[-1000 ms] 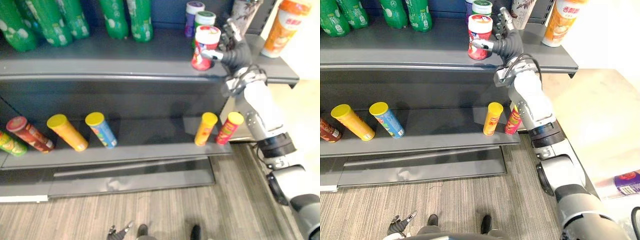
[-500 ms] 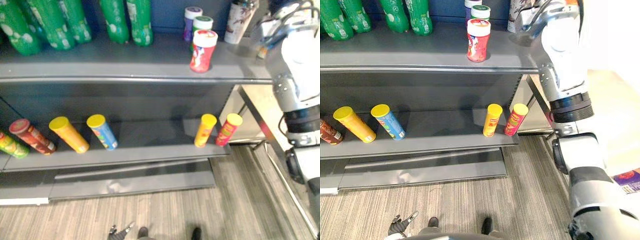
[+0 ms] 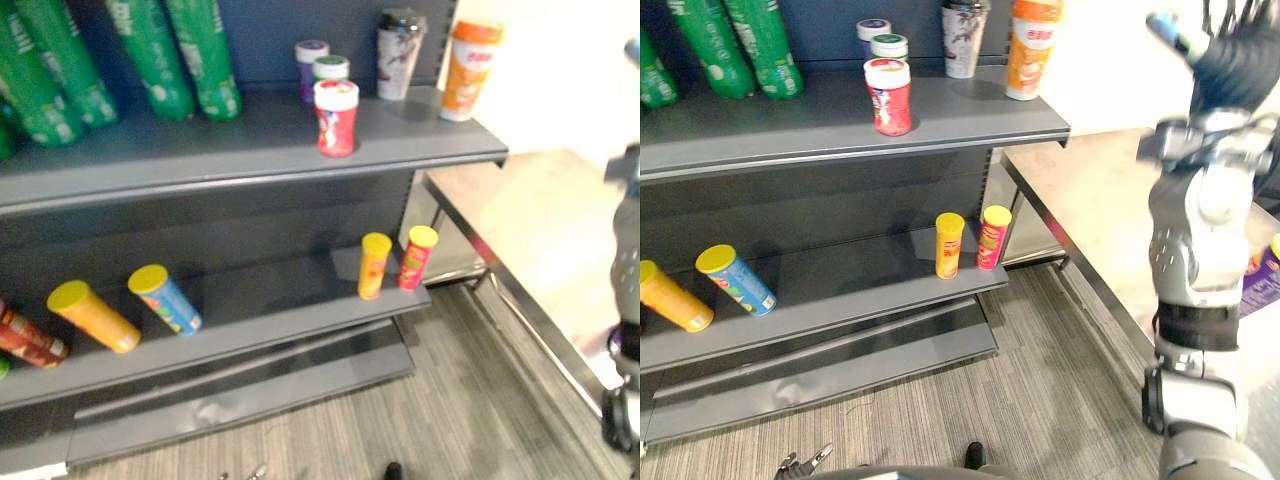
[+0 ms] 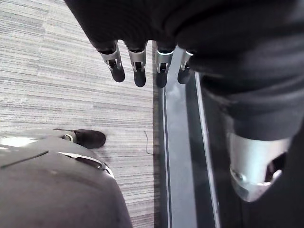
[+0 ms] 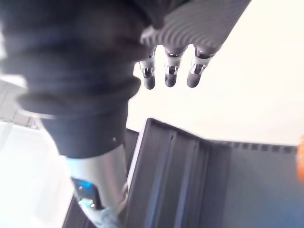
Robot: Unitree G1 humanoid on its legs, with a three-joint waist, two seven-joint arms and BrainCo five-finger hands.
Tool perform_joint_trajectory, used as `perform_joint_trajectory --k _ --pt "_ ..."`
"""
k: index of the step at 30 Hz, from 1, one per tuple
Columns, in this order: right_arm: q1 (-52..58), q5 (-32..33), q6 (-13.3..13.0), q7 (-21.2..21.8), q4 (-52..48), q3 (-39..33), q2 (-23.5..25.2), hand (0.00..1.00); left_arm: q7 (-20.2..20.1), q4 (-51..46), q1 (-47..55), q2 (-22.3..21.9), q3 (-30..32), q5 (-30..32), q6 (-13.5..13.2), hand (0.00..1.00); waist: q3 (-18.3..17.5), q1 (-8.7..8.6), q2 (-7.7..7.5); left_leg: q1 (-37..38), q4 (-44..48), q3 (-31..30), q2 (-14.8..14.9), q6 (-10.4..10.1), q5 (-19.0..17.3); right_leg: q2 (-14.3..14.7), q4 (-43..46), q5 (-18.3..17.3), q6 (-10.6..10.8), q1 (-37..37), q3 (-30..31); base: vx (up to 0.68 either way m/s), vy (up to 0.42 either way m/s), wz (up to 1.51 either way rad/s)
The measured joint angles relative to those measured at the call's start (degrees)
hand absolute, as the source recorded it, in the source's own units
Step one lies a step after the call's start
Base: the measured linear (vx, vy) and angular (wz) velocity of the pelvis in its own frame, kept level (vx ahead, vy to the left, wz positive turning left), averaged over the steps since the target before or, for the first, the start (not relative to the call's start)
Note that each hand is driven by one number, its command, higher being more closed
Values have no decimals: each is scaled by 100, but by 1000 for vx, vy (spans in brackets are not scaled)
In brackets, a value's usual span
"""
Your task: Put the gum and the chips on the shelf.
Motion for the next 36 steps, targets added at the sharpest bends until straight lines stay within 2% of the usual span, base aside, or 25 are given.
perform_joint_trajectory --k 3,4,9,13,17,20,25,29,31,32,36 --pt "964 -250 -96 297 -372 -11 473 0 2 25 62 -41 92 0 -52 0 -19 -91 29 -4 1 74 1 5 -10 7 2 8 10 -43 54 11 8 -12" --pt "1454 -442 -170 517 -413 67 691 0 13 27 94 -47 105 0 -93 0 -20 -110 28 -1 2 97 1 3 -16 11 2 9 11 -53 81 23 9 -9" --pt "2972 -670 -335 1203 -210 728 1301 0 21 21 138 -63 92 -287 -131 0 -40 -110 20 3 31 105 -24 2 -60 -12 2 8 12 -52 73 33 14 -1" --pt "3700 -667 -379 1521 766 1296 1787 0 -14 21 181 -68 2 -460 -75 0 -51 -113 15 2 32 97 -74 14 -87 -70 4 1 22 -47 51 8 5 1" --pt "4057 -892 -364 1677 1759 1734 1970 0 -101 21 175 -37 -191 -678 41 0 -83 -115 70 -1 32 91 -131 44 -111 -128 15 -17 48 -44 33 0 0 0" --pt "4115 -915 -343 1711 2435 1830 2028 0 -164 8 163 2 -315 -694 120 0 -94 -113 89 -3 32 79 -159 50 -116 -157 23 -23 57 -41 20 3 7 1" --pt "4159 -1335 -291 1677 3636 1974 2080 0 -334 -3 153 12 -414 -843 310 0 -131 -111 150 -1 31 52 -201 61 -121 -206 43 -42 83 -34 -4 2 4 2" --pt "4179 -1332 -79 1604 4877 1905 2418 0 -443 -12 140 20 -471 -876 420 0 -129 -114 158 4 31 -48 -214 68 -117 -231 123 -104 103 -10 -89 1 3 11" --pt "4169 -1353 -84 1494 5484 1852 2546 0 -457 -11 141 15 -472 -893 431 0 -126 -111 163 11 31 -84 -218 69 -116 -241 123 -119 108 27 -132 4 -1 14" --pt "4167 -1419 -86 1402 6015 1672 2672 0 -487 -11 140 14 -471 -894 431 0 -123 -106 174 26 31 -108 -224 69 -116 -250 125 -131 110 59 -161 4 0 10" --pt "4007 -1516 -223 1152 6873 1124 2738 0 -523 43 119 6 -458 -893 425 0 -110 -100 189 98 31 -106 -238 80 -124 -263 122 -133 113 129 -163 1 2 2"
